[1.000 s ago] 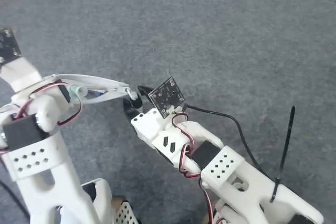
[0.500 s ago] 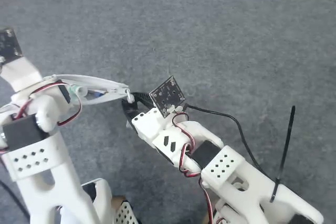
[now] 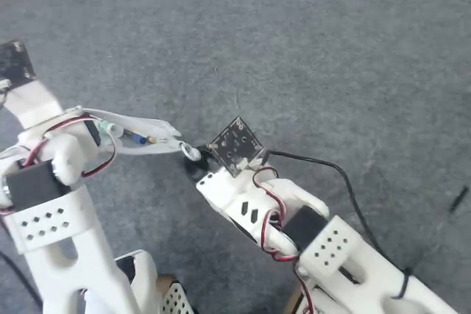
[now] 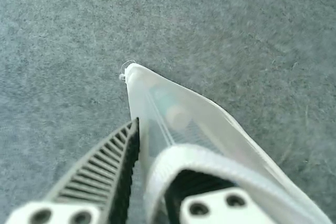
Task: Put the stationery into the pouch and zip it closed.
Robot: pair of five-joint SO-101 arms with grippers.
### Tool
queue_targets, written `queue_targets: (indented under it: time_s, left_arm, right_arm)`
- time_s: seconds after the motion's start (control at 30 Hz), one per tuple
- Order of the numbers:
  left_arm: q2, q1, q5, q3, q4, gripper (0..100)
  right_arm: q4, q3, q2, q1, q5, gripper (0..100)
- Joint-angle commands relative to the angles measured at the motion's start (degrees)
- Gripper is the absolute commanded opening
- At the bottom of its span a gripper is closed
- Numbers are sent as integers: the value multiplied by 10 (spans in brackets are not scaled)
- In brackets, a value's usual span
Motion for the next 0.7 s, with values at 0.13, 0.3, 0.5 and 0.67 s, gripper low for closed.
queue_targets:
  time_s: [0.13,0.3,0.5,0.67]
  left_arm:
    - [-27,2,-18,-7,-10,107]
    - [-27,33,-18,-7,11,232]
    - [-25,80,-18,-7,18,245]
    - [-27,105,-18,6,19,300]
  right_arm:
    - [87,-31,-63,-36,62,6]
    - [125,-29,-88,-80,72,6]
    - [151,-28,-111,-106,73,6]
    - [148,-16,-124,-108,74,6]
